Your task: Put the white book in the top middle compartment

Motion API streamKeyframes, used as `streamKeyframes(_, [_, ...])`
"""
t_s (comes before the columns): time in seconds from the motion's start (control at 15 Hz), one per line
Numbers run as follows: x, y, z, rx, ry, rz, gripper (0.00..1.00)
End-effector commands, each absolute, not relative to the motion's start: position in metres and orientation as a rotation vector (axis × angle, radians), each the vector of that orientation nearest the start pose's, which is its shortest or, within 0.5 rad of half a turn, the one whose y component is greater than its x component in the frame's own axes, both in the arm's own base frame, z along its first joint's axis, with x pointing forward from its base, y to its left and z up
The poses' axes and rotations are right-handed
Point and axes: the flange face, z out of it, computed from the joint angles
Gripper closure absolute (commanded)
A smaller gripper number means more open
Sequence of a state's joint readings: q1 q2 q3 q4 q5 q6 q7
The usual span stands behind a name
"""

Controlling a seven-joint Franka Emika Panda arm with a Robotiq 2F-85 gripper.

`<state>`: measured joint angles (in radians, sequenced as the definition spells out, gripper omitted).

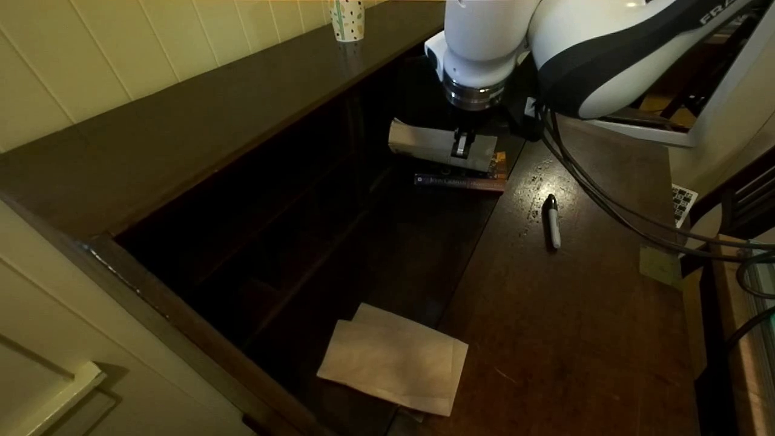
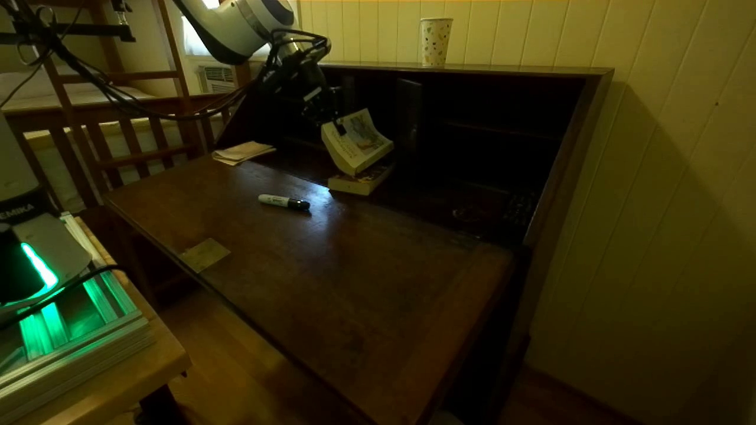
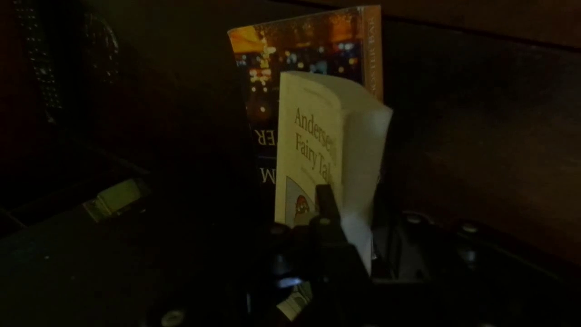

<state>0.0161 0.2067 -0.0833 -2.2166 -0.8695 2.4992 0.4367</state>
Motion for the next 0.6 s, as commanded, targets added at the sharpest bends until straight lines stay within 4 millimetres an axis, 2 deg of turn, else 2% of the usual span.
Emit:
streamKeyframes(0.0, [0.551,-0.033,0.311,2.637,0.263,0.286,0.94])
streamKeyframes(0.53, [0.574,-0.028,0.317,2.747,0.321,0.410,0.94])
